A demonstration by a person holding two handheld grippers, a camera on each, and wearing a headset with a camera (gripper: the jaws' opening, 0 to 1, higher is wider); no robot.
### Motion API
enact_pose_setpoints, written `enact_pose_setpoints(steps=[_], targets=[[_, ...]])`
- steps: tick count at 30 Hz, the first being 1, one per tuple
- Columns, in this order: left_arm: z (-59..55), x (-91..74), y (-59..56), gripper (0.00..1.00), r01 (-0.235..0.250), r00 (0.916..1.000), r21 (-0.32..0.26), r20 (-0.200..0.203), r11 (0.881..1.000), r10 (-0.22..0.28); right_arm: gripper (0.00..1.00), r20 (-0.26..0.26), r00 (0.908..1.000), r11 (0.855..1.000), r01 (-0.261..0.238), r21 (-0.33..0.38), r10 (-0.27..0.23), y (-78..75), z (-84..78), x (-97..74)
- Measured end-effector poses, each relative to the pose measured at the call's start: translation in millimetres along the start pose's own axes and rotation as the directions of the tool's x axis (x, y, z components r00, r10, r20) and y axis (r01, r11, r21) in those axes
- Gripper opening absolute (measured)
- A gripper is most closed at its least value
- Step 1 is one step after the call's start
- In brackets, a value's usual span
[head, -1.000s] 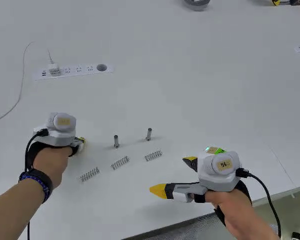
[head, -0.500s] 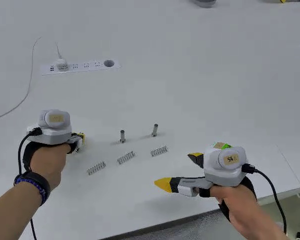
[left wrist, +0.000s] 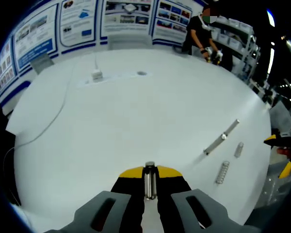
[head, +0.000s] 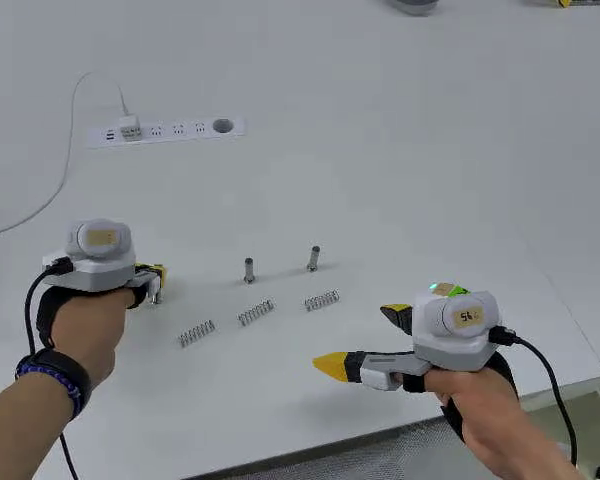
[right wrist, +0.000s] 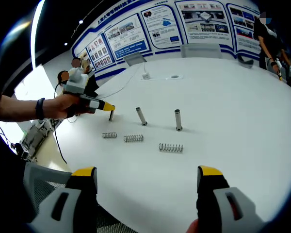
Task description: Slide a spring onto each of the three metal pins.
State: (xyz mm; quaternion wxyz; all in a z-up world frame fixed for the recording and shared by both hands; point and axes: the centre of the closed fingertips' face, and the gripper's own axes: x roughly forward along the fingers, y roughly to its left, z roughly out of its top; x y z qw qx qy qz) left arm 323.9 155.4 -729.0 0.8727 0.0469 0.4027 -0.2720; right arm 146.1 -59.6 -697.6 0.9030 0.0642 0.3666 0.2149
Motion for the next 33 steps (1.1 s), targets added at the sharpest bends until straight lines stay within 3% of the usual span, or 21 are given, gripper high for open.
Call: enact_pose_setpoints(steps=[14,33], targets=[[-1.0,-15.5,-0.4,0.07,-0.012,0.9997,-0.006,0.021,1.000,0.012,0.86,0.003,1.0000,1.000,-0.005,0.000,0.005,2.5,0.8,-0.4],[-1.1,-15.6,-8.1,0.07,-0.015,0.9996,0.046,0.026,0.999,0.013,0.86,0.000,1.0000,1.000,-0.006,0.004,0.006,2.9,0.1,0.0]])
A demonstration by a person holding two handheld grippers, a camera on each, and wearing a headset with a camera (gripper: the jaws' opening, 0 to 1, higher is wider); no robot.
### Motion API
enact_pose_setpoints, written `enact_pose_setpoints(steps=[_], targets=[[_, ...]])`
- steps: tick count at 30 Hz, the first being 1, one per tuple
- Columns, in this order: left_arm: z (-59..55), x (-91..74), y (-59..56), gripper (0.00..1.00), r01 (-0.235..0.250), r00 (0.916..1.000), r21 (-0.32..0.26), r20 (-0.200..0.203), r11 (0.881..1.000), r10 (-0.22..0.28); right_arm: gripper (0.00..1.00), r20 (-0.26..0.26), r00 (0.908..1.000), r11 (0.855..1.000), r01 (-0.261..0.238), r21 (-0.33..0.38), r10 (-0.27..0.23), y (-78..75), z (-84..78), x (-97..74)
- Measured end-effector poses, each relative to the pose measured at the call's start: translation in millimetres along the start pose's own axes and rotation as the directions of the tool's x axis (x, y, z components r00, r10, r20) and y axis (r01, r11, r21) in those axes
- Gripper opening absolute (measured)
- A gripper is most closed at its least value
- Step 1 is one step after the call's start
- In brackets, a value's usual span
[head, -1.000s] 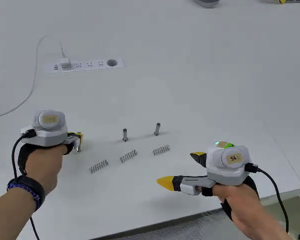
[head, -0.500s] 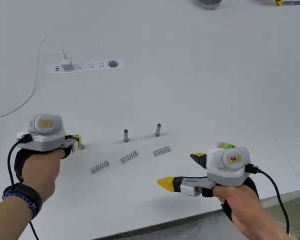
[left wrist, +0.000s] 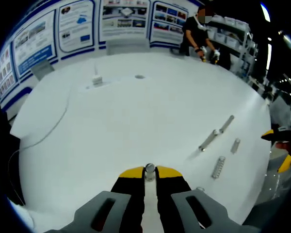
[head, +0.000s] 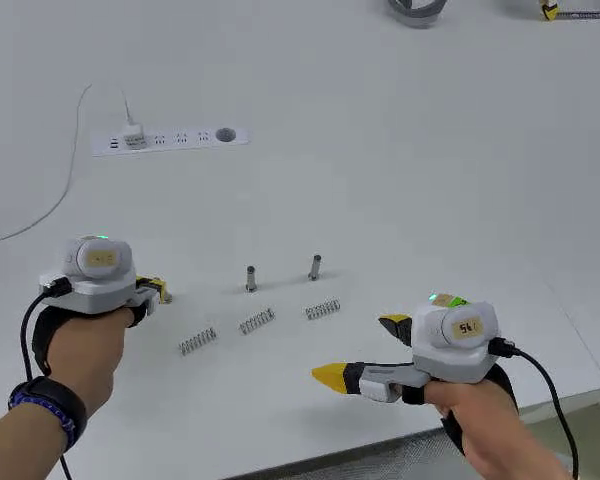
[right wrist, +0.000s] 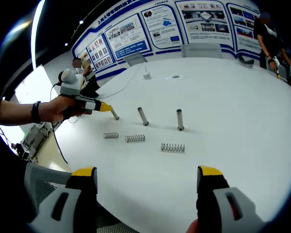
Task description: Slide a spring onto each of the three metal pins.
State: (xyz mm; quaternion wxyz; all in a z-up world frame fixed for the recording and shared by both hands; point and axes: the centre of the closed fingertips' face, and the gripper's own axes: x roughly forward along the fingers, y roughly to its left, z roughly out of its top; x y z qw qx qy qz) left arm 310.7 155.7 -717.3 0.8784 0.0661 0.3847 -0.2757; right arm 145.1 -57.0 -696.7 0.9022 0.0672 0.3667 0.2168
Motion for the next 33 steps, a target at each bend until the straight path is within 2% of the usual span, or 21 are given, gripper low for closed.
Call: enact_pose_setpoints(steps=[9,15,33], targets=[[-2.3,0.2,-4.8,0.07,-0.001,0.9999,0.014,0.012,1.000,0.000,0.85,0.000,1.0000,1.000,-0.010,-0.002,0.010,2.5,-0.7,2.2],[-2.7,0.0,-10.1,0.07,-0.006,0.9998,0.099,0.018,0.995,0.004,0.85,-0.005,0.9999,1.000,-0.013,0.000,0.013,2.6,-2.8,2.4],[-1.7,0.7,-11.9,0.07,-0.011,0.9999,0.170,0.012,0.985,0.009,0.85,-0.004,0.9999,1.000,-0.015,0.003,0.015,3.5,-4.6,2.5]])
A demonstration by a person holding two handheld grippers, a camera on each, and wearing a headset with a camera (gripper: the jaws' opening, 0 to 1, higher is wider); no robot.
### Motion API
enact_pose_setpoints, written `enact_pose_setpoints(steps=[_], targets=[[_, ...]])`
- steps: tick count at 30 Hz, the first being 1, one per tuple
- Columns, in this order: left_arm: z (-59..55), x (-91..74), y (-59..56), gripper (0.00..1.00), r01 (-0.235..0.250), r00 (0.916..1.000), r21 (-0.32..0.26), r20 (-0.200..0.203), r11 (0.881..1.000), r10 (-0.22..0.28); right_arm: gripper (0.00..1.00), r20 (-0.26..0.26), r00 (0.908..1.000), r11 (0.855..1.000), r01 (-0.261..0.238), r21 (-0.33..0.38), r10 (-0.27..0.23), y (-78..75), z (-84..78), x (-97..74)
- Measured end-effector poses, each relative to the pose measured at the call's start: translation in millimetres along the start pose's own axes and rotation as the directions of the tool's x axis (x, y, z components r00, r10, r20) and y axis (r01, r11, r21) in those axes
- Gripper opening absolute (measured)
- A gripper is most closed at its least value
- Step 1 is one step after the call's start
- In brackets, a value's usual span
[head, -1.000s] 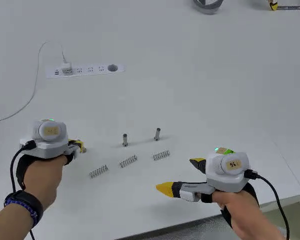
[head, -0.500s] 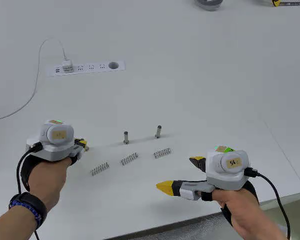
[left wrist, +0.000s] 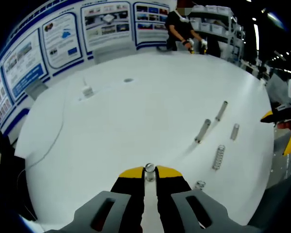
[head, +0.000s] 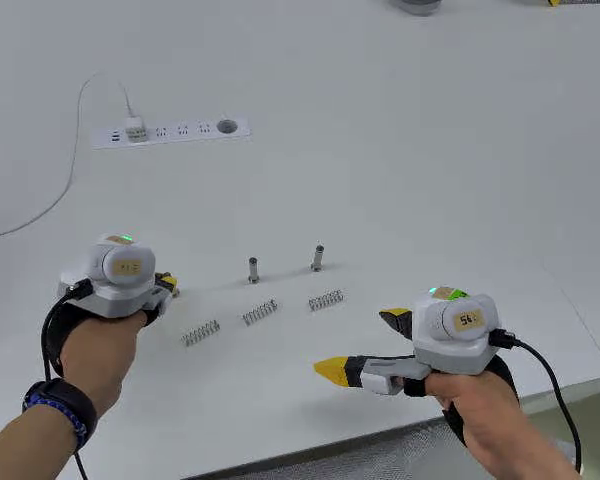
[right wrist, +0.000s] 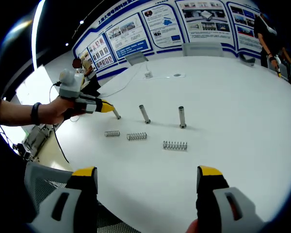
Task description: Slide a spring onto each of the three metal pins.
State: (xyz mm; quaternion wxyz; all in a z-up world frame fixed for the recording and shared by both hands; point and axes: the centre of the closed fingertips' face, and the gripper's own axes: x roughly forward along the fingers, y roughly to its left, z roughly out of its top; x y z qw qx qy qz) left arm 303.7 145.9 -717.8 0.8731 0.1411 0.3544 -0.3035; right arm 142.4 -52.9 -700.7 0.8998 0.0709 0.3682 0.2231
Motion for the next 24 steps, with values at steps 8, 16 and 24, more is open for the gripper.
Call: enact_pose_setpoints(steps=[8,16,24], targets=[[-0.7,0.5,1.3,0.08,-0.004,1.0000,0.001,0.005,1.000,0.004,0.85,-0.001,1.0000,1.000,0.000,-0.003,0.000,-1.3,-1.7,0.7],[-8.7,3.3,0.9,0.08,0.000,0.9999,-0.005,-0.010,1.000,0.000,0.85,-0.006,1.0000,1.000,-0.004,-0.005,0.004,0.0,-4.2,2.1],[-16.9,4.3,1.8,0.08,-0.002,0.9997,-0.012,-0.023,1.000,0.002,0.85,-0.005,1.0000,1.000,-0.002,0.001,0.002,-1.5,-5.3,2.0]])
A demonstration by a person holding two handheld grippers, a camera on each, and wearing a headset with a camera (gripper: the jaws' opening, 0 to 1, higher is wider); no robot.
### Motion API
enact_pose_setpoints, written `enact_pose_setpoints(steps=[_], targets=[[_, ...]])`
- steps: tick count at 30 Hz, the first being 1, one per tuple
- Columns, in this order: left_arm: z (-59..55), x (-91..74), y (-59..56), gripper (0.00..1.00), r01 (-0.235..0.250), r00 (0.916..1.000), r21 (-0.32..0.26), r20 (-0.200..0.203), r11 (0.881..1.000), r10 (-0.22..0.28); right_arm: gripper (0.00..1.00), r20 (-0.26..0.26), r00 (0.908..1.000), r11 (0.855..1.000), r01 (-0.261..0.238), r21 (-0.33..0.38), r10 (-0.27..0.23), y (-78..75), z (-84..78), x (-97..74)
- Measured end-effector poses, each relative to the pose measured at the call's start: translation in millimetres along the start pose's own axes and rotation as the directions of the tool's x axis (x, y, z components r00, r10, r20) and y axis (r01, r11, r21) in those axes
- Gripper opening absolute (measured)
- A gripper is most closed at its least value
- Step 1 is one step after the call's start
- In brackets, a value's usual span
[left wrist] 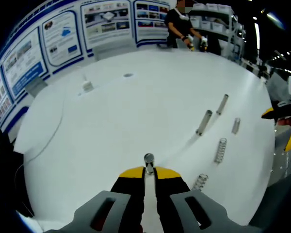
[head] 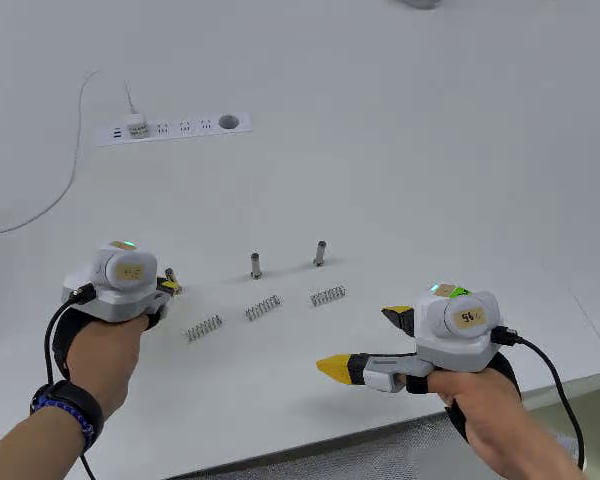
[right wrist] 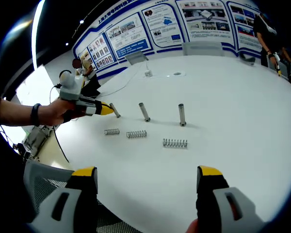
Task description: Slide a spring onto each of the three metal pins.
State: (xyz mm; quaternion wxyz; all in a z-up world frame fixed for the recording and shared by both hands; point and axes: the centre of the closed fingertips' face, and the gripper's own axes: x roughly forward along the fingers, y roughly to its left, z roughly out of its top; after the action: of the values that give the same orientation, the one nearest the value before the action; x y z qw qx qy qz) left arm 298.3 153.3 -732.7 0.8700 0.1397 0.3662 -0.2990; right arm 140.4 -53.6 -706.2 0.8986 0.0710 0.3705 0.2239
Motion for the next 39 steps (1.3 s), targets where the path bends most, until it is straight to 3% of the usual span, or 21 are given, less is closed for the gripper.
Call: enact_pose_setpoints(steps=[16,23,35,39], targets=[[-33.0,-11.7,6.6,0.18,-0.001,0.9990,-0.083,-0.046,0.997,-0.003,0.86,-0.005,1.0000,1.000,-0.006,-0.007,0.006,0.9,-1.4,3.6],[-39.0,-20.9,-2.1,0.21,0.024,0.9985,-0.094,-0.046,0.995,-0.028,0.86,-0.003,0.9999,1.000,-0.012,-0.006,0.012,1.9,0.3,4.1],[-42.4,-33.0,-7.2,0.28,0.055,0.9984,-0.134,-0.003,0.989,-0.056,0.86,-0.008,0.9998,1.000,-0.017,-0.017,0.017,3.0,1.3,6.3],[-45.9,-40.2,-9.5,0.30,0.065,0.9978,-0.117,-0.001,0.991,-0.066,0.86,-0.010,0.9998,1.000,-0.016,-0.023,0.016,1.5,1.5,6.5]])
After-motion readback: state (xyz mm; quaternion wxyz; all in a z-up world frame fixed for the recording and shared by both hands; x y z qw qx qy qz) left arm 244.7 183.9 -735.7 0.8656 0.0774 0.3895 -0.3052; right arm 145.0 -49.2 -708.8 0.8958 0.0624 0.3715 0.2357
